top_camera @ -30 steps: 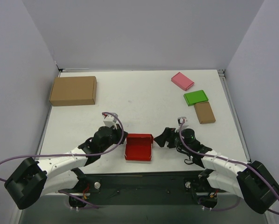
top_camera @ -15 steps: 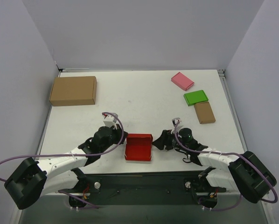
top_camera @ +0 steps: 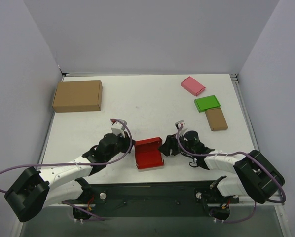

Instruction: Fold the paper box

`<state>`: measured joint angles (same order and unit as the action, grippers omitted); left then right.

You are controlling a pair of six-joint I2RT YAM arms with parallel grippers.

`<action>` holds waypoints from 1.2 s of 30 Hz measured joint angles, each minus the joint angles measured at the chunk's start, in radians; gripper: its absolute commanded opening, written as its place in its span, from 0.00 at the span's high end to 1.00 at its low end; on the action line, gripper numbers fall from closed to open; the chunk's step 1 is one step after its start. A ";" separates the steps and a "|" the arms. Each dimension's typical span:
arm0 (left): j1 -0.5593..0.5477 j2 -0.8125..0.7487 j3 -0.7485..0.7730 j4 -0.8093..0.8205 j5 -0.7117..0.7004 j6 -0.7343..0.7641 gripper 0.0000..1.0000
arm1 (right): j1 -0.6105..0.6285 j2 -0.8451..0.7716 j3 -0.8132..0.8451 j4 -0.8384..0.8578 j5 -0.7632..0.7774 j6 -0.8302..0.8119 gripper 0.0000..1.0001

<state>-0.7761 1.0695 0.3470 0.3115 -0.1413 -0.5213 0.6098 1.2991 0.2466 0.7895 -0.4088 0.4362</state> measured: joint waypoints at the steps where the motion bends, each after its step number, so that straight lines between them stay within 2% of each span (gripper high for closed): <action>1: 0.000 0.000 0.000 0.000 0.007 0.005 0.84 | 0.000 0.003 0.010 0.001 0.000 -0.013 0.46; 6: 0.004 0.000 0.002 -0.002 0.053 0.025 0.84 | 0.000 0.014 0.053 0.022 0.000 -0.072 0.49; 9: 0.013 0.000 0.004 -0.003 0.072 0.036 0.71 | 0.000 0.042 0.076 0.032 -0.004 -0.092 0.50; 10: 0.015 -0.001 0.005 -0.005 0.078 0.038 0.61 | 0.000 0.051 0.083 0.032 -0.007 -0.095 0.50; 12: 0.021 -0.001 0.006 -0.014 0.089 0.044 0.51 | 0.000 0.064 0.092 0.033 -0.008 -0.096 0.50; 13: 0.026 -0.001 0.009 -0.024 0.095 0.047 0.43 | 0.000 0.067 0.094 0.033 -0.009 -0.097 0.48; 15: 0.031 -0.003 0.019 -0.049 0.097 0.054 0.37 | 0.000 0.069 0.096 0.030 -0.009 -0.095 0.45; 17: 0.034 -0.010 0.031 -0.072 0.098 0.063 0.32 | 0.001 0.068 0.096 0.021 -0.010 -0.092 0.36; 21: 0.043 -0.051 0.042 -0.100 0.096 0.068 0.27 | 0.001 0.041 0.092 -0.013 -0.011 -0.077 0.31; 26: 0.046 -0.108 0.042 -0.104 0.113 0.093 0.27 | 0.002 -0.043 0.088 -0.081 0.004 -0.075 0.31; 32: 0.034 -0.108 0.019 -0.105 0.142 0.115 0.27 | 0.024 -0.090 0.086 -0.163 0.069 -0.108 0.35; 36: 0.031 -0.129 -0.024 -0.108 0.145 0.111 0.27 | 0.043 -0.099 0.079 -0.208 0.122 -0.138 0.42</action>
<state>-0.7456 0.9401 0.3225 0.2031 0.0032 -0.4107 0.6529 1.1999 0.3252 0.5819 -0.2863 0.2981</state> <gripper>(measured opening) 0.731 0.628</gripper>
